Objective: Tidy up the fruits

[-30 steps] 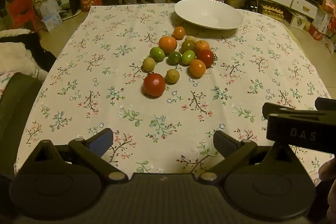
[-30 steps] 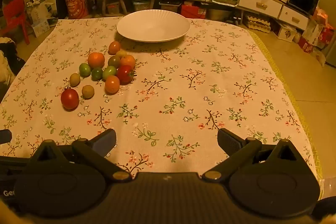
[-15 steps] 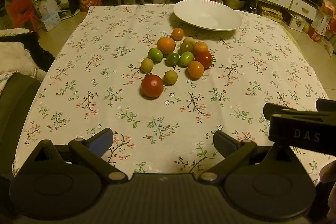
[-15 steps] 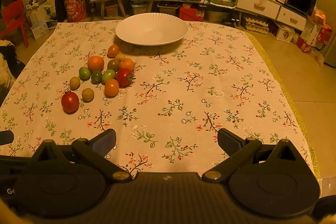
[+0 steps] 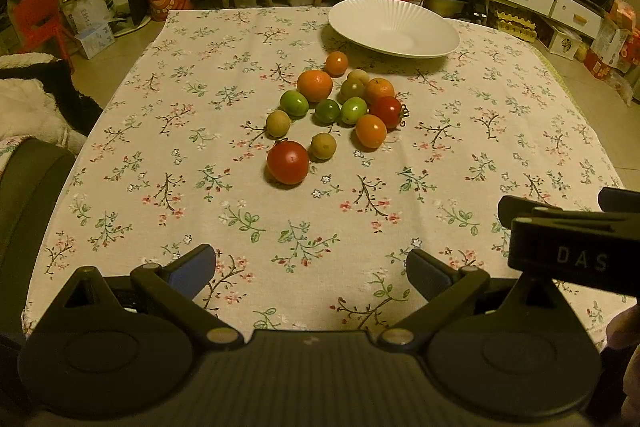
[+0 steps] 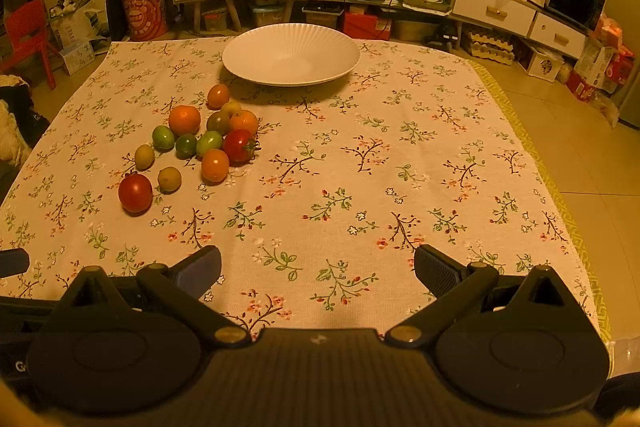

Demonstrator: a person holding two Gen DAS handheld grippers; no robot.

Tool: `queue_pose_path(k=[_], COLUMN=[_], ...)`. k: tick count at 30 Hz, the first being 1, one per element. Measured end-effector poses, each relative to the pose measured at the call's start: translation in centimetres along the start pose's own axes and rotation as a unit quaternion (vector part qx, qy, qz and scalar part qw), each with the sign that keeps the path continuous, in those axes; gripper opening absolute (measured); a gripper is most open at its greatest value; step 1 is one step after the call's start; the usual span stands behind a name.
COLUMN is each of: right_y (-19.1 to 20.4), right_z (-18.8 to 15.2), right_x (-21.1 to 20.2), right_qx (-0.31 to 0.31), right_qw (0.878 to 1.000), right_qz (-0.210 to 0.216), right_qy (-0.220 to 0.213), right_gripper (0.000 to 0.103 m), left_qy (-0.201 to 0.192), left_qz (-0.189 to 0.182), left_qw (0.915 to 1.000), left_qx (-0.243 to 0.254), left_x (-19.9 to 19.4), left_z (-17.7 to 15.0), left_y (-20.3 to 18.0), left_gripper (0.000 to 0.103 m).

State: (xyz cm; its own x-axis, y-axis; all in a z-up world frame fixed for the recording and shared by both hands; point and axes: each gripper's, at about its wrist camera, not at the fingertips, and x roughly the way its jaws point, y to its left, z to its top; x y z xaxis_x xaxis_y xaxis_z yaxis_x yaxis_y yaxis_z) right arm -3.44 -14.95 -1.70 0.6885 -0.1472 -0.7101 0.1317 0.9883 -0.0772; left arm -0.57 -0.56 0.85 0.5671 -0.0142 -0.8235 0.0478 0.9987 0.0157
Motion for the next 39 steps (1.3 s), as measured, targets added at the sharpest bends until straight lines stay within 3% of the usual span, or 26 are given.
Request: queue_pose_path(k=[39], right_y=[0.25], right_z=[-0.23], right_x=[-0.06], right_qx=[-0.001], right_qw=[1.0], right_qz=[0.003], right_qy=[0.001], right_gripper=[0.103], left_qy=[0.003], left_qz=[-0.008], left_qw=[0.9999], left_qx=[-0.006], left_x=[-0.17], left_z=[-0.31], left_y=[0.02], left_gripper=[0.1])
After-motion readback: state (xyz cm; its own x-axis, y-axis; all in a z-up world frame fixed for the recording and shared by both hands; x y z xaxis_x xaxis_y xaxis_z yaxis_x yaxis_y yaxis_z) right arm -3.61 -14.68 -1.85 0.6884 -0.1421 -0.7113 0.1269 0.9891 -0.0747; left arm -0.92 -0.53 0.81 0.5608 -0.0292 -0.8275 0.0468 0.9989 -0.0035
